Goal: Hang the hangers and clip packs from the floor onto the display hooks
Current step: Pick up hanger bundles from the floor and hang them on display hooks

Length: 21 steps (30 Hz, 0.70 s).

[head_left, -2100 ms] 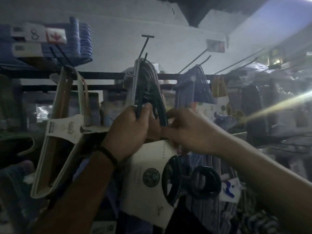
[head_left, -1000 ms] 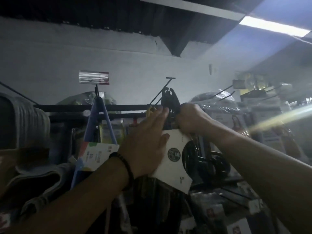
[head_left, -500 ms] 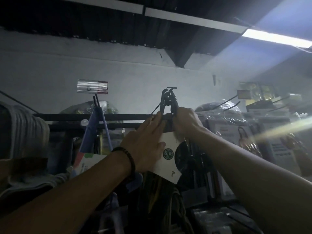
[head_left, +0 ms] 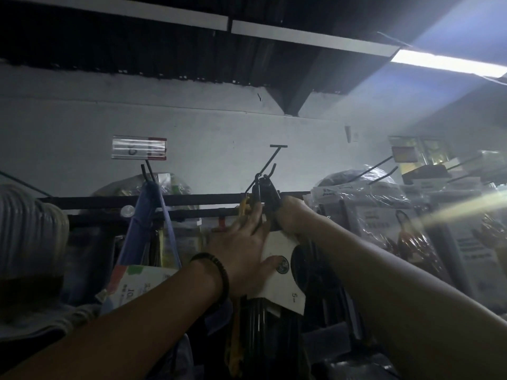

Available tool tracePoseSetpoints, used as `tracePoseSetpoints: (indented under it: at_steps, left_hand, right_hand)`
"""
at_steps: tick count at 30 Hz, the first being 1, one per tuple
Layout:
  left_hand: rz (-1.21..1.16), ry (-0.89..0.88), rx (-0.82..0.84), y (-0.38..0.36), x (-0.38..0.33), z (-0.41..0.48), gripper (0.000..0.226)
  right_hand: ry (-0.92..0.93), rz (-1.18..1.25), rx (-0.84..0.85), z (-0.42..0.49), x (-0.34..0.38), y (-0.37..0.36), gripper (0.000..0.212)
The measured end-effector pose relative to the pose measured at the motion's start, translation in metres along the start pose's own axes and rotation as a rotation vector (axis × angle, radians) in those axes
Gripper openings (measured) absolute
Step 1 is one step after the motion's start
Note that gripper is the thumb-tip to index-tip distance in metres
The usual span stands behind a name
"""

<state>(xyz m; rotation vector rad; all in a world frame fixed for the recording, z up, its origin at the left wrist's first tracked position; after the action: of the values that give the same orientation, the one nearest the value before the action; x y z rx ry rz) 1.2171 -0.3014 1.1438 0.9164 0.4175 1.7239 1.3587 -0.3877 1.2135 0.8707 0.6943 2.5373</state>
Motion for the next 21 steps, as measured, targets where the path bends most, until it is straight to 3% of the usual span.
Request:
tracePoseSetpoints:
  at_steps: [4, 7, 14, 18, 21]
  left_hand:
    - [-0.049, 0.049, 0.128, -0.019, 0.018, 0.016, 0.089]
    - [-0.012, 0.033, 0.233, -0.024, 0.023, 0.022, 0.078]
    - [-0.075, 0.027, 0.200, 0.011, 0.015, -0.030, 0.054]
    - [-0.052, 0.106, 0.036, 0.049, 0.014, -0.097, 0.044]
    - [-0.049, 0.170, 0.030, 0.069, 0.015, -0.160, 0.045]
  right_hand:
    - [0.044, -0.093, 0.127, 0.013, 0.007, -0.020, 0.035]
    - [0.052, -0.177, 0.193, 0.020, -0.002, -0.038, 0.034]
    - [-0.103, -0.049, 0.029, 0.011, -0.012, -0.038, 0.062]
    - [0.048, -0.268, -0.283, -0.040, 0.023, -0.011, 0.045]
    - [0.230, -0.139, -0.202, -0.087, 0.061, -0.004, 0.033]
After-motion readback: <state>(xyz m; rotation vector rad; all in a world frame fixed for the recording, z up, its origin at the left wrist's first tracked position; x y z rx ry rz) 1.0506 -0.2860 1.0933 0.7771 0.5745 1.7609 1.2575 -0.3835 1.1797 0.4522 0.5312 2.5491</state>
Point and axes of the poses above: each hand's wrist, its own z-axis towards the middle knuckle, its own y-axis out of the back of the hand, x = y × z, the point moved 6 cm from there along z, towards the middle knuckle, and after that the axes turned 2 degrees about z, right-handed, at the moved point
